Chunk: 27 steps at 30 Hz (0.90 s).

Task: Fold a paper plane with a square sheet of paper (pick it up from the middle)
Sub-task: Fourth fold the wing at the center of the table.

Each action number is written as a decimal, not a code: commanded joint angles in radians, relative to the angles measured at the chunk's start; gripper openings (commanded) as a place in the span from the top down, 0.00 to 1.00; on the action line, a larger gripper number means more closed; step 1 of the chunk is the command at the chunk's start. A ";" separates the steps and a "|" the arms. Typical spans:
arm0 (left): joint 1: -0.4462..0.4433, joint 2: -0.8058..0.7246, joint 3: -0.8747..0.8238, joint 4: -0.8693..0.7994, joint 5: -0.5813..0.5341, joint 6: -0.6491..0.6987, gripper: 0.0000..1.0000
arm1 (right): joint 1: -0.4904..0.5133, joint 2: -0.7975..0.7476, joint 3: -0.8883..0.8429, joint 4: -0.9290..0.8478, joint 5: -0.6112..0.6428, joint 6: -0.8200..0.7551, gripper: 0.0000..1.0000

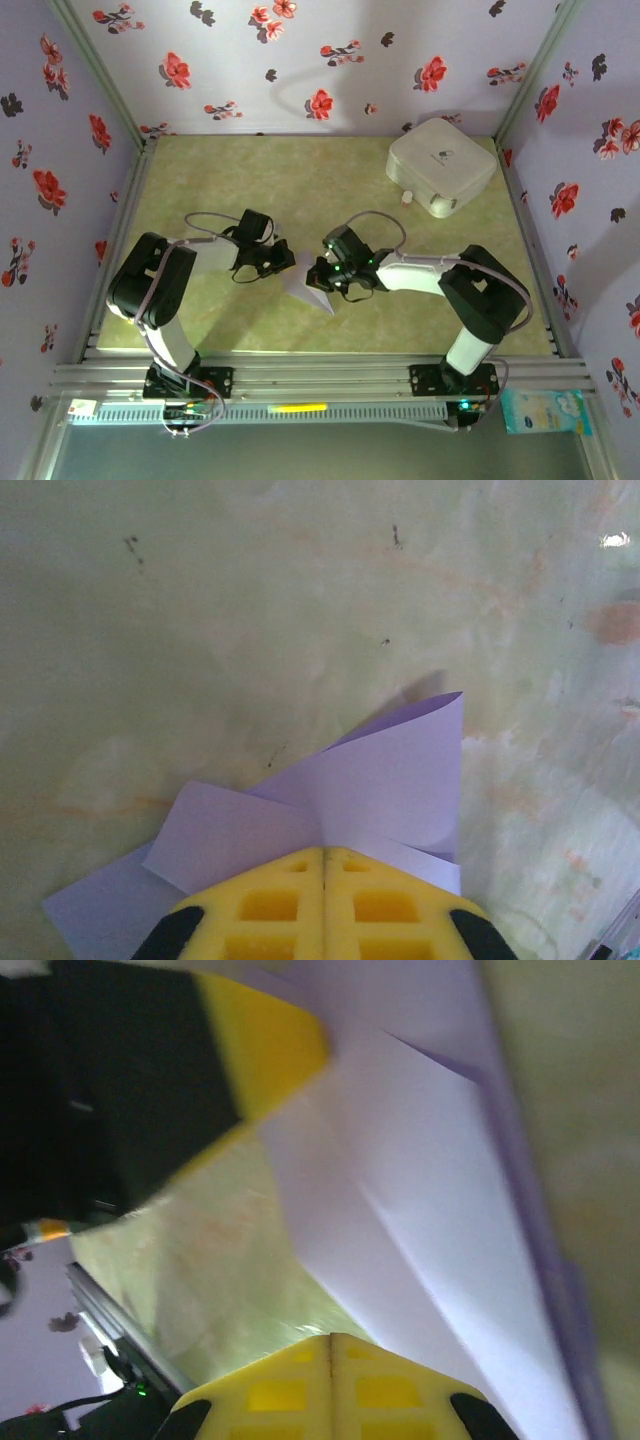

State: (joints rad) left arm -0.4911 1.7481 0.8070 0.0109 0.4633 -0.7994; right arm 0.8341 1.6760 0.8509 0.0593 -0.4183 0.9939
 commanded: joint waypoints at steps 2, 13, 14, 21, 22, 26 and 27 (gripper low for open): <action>0.000 0.006 -0.023 -0.035 -0.038 0.037 0.97 | 0.005 0.066 0.072 -0.068 -0.001 -0.049 0.97; 0.006 0.008 -0.026 -0.045 -0.044 0.040 0.97 | 0.007 0.183 0.031 0.024 -0.018 0.008 0.94; 0.007 0.008 -0.026 -0.045 -0.045 0.039 0.97 | 0.008 0.170 0.008 0.043 -0.030 0.017 0.93; 0.018 0.020 -0.021 -0.057 -0.052 0.036 0.97 | 0.021 0.025 -0.177 0.074 -0.024 0.043 0.90; 0.017 0.020 -0.024 -0.055 -0.053 0.035 0.98 | 0.022 0.001 -0.210 0.086 -0.021 0.043 0.89; 0.019 0.022 -0.035 -0.047 -0.052 0.027 0.98 | 0.024 -0.082 -0.313 0.112 -0.014 0.044 0.89; 0.019 0.024 -0.038 -0.045 -0.054 0.027 0.98 | 0.026 -0.106 -0.340 0.117 -0.009 0.044 0.89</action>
State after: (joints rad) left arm -0.4873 1.7481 0.8024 0.0154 0.4641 -0.7822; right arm 0.8501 1.6104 0.5785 0.2108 -0.4416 1.0233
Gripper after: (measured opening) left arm 0.047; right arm 0.110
